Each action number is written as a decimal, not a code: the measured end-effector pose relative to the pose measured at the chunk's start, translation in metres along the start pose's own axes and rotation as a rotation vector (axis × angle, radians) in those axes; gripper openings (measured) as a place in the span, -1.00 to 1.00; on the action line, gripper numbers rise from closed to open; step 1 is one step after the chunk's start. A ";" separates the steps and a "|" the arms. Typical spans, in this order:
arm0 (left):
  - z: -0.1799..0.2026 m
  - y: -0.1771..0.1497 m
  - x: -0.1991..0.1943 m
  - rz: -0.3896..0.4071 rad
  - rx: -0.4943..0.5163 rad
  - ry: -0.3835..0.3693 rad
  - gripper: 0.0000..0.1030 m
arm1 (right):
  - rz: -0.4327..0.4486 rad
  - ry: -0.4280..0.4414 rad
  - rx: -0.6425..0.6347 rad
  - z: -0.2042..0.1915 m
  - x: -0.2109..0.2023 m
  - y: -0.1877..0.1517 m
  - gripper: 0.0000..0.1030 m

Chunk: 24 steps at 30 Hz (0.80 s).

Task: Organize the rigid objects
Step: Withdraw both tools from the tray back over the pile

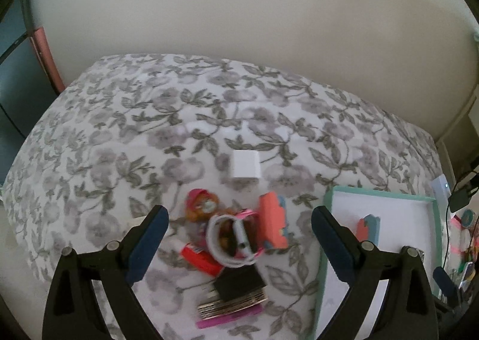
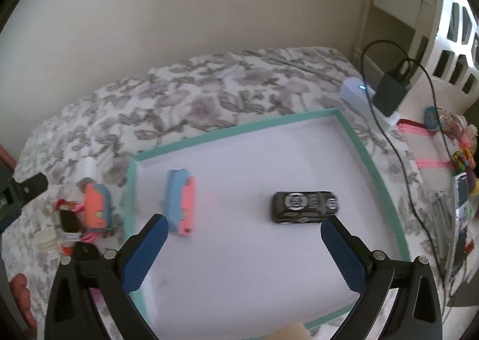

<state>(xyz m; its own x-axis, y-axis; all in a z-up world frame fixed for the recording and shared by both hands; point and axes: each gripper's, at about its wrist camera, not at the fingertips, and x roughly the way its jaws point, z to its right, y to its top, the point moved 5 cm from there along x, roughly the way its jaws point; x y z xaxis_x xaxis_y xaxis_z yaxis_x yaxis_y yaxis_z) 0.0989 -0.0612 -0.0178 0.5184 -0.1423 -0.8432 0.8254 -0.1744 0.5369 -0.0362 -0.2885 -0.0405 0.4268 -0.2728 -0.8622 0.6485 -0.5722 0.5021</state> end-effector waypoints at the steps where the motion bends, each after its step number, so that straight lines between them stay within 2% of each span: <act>1: -0.004 -0.002 -0.002 -0.002 0.001 0.006 0.87 | 0.000 0.015 -0.002 -0.004 -0.001 -0.001 1.00; 7: -0.040 -0.020 -0.004 -0.040 -0.017 0.052 0.87 | -0.022 0.078 -0.064 -0.039 -0.006 -0.014 1.00; 12: -0.075 -0.037 0.002 -0.095 -0.091 0.082 0.87 | -0.081 0.182 -0.096 -0.071 -0.004 -0.031 1.00; 17: -0.094 -0.050 0.009 -0.134 -0.138 0.095 0.87 | -0.098 0.180 -0.229 -0.108 -0.003 -0.047 1.00; 20: -0.101 -0.058 0.013 -0.157 -0.147 0.105 0.87 | -0.129 0.207 -0.283 -0.125 0.002 -0.058 1.00; 24: -0.111 -0.074 0.032 -0.242 -0.175 0.122 0.87 | -0.164 0.229 -0.354 -0.148 0.007 -0.073 1.00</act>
<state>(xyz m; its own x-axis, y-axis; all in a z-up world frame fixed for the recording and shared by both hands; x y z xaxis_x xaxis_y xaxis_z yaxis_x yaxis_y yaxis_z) 0.0793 0.0556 -0.0880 0.3165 0.0027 -0.9486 0.9485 -0.0172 0.3164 0.0122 -0.1340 -0.0733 0.4029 -0.0001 -0.9153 0.8778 -0.2832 0.3864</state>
